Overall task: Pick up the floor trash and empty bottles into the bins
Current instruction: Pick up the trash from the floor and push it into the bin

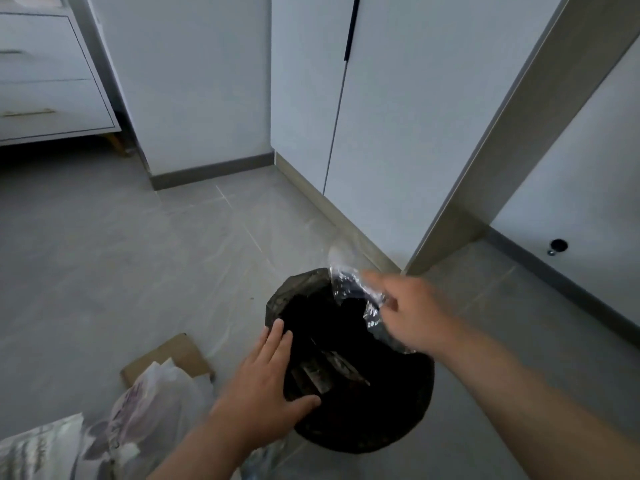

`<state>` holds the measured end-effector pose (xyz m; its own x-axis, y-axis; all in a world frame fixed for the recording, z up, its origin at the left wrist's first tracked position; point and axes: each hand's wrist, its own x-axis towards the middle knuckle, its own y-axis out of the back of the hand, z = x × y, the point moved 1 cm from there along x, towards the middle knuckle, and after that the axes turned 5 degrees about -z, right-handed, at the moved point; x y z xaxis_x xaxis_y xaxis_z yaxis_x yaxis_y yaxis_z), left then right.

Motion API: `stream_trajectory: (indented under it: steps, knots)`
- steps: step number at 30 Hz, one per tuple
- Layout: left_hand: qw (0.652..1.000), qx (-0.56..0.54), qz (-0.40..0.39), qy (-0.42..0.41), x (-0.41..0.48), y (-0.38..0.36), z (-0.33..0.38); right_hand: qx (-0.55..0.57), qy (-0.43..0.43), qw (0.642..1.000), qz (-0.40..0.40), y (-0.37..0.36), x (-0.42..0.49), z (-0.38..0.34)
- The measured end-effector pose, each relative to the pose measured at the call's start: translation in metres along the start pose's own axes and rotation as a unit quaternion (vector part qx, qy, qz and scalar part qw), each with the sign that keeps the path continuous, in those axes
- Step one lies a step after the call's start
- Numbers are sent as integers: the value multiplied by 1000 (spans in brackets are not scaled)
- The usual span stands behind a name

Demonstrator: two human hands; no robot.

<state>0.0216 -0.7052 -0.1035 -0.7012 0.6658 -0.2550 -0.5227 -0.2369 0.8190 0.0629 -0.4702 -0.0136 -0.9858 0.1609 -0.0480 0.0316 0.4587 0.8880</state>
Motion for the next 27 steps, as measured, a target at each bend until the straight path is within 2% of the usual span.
stream_trajectory:
  steps: [3,7,13,16,18,21,23,27]
  knots:
    - [1000,-26,-10,-8,-1,-3,-1,-149,79,975,-141,-48,-10,1]
    - [999,-36,1,-10,-1,-5,-6,-175,-12,930,-324,-106,-2,16]
    - [999,-39,-19,-24,0,-7,-12,-175,-107,874,-441,-164,18,28]
    - [999,-40,-21,-30,1,-8,-14,-147,-85,858,-485,-168,20,19]
    - [999,-34,-15,-35,2,-9,-16,-140,-46,858,-492,-163,19,10]
    - [998,-35,3,-54,-1,-7,-17,-215,-2,866,-452,-137,14,-1]
    - [996,-57,25,-70,-10,0,-20,-246,49,896,-365,-109,13,-10]
    - [989,-77,108,-58,-46,22,-44,-147,128,958,-209,-63,5,-47]
